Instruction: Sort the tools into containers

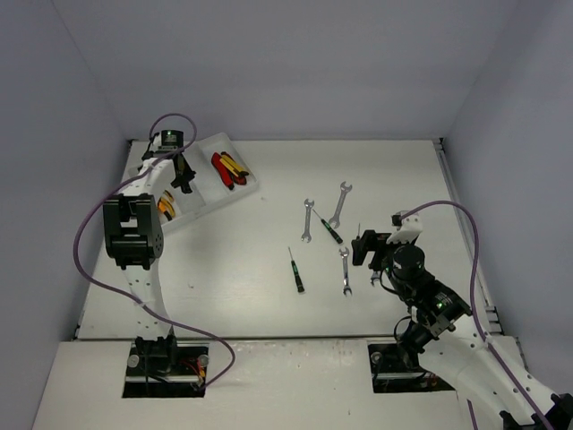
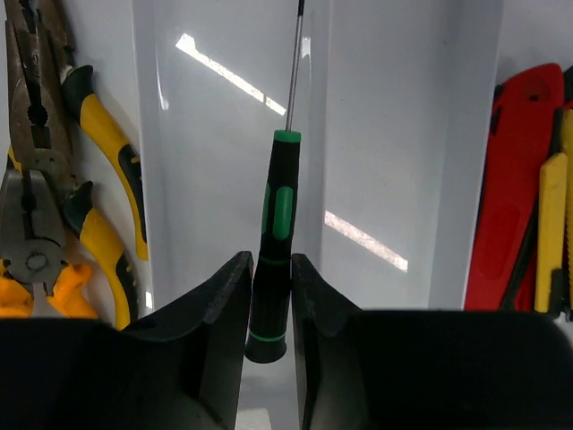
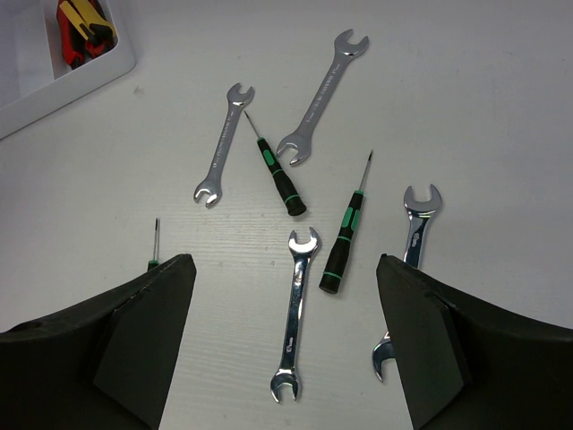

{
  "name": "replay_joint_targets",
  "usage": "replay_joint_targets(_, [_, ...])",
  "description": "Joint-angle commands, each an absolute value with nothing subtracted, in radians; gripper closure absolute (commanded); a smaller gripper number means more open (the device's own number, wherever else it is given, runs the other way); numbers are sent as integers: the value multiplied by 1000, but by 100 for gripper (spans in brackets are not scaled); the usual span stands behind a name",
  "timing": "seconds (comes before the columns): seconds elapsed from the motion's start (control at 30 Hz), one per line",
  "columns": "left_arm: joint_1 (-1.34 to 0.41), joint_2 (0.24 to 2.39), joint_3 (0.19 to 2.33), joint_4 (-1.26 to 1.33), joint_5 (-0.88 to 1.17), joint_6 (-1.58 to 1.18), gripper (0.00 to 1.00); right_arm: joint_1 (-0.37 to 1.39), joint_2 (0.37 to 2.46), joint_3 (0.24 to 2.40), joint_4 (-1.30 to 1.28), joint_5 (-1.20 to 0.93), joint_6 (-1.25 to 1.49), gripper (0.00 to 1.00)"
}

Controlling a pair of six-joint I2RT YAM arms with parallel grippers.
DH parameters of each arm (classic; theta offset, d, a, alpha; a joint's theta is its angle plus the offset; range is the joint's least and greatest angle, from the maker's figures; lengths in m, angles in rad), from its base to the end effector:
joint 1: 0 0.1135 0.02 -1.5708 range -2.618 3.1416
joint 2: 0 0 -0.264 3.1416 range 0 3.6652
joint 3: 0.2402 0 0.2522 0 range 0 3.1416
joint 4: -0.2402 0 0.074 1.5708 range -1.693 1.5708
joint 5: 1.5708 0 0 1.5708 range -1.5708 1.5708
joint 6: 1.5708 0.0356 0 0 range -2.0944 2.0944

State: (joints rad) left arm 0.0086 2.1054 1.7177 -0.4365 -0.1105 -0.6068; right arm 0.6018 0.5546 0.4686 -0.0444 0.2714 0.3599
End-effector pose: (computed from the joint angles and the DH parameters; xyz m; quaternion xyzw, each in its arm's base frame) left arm 0.4782 0.0080 0.2233 -0.3008 0.8799 -0.0582 0.3631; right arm 0.1308 0.0783 0.2772 -0.0013 0.7501 0.2121 0.6264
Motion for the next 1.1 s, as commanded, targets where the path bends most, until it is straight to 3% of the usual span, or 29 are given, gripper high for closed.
replay_joint_targets(0.0, [33,2039,1764,-443,-136,-623,66,597,578,481,6,277,362,20])
replay_joint_targets(0.13, [31,1984,1706,-437,-140,-615,57,597,586,483,6,281,360,20])
replay_joint_targets(0.27, [8,1878,1621,-432,-127,-615,55,597,577,482,6,284,362,20])
replay_joint_targets(0.6, [-457,1579,1169,-250,-59,-735,55,595,574,480,6,318,374,20])
replay_joint_targets(0.83, [-743,1583,1074,-196,-107,-895,55,595,565,477,6,328,383,20])
replay_joint_targets(1.07, [-858,1683,1088,-183,-143,-963,55,595,536,470,6,325,389,20])
